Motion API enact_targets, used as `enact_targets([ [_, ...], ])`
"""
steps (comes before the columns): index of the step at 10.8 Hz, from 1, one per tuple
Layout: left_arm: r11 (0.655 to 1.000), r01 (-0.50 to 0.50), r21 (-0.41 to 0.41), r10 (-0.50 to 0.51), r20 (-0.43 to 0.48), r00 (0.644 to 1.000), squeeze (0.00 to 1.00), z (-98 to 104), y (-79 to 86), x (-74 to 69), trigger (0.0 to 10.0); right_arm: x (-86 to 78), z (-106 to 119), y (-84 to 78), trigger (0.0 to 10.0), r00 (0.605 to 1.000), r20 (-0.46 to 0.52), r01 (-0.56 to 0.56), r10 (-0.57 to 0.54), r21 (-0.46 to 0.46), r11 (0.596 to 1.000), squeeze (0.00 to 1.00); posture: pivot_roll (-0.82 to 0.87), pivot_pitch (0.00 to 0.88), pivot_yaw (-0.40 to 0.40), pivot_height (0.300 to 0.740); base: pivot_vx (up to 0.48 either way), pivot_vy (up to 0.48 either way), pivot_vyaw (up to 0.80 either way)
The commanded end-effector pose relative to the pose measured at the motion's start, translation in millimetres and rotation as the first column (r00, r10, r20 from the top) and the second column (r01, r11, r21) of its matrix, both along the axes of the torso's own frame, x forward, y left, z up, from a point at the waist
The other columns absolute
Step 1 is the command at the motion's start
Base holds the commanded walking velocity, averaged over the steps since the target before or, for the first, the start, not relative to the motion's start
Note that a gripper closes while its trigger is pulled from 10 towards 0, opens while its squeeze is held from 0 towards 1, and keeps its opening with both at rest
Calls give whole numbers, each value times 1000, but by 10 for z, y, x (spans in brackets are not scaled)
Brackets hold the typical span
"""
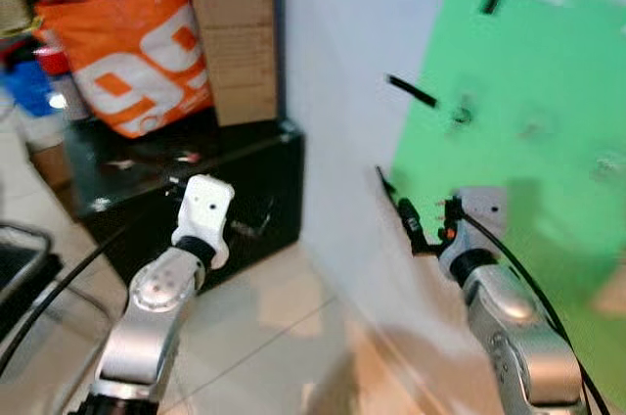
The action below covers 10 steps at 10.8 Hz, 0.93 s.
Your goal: Hang keys on a hook
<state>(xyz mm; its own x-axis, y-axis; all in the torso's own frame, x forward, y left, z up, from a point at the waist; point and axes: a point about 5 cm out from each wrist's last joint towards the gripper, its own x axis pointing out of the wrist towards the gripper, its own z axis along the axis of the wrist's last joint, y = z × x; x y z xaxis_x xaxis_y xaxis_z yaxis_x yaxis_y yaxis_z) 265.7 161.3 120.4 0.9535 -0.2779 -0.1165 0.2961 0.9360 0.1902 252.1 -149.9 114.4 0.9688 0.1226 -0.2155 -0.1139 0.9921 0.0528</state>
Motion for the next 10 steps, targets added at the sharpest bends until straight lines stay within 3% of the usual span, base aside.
enact_targets([
  [1, 1000, -24, 16, 24, 8, 1000, 0, 28, 80, -9, 10000, 33, 32, 88, 10000, 999, 14, -38, 37, 9, 999, 1000, 37, 0, -56, 740, 364, 0, 0],
  [7, 999, -39, 21, 39, 10, 999, 0, 30, 112, -41, 10000, 58, 28, 136, 10000, 997, 16, -77, 77, 1, 997, 1000, 56, 0, -70, 740, 372, 0, 800],
  [10, 999, -27, 27, 27, 9, 1000, 0, 37, 111, -31, 10000, 51, 11, 123, 10000, 999, 13, -49, 49, 2, 999, 1000, 50, 0, -56, 740, 374, 0, 0],
])
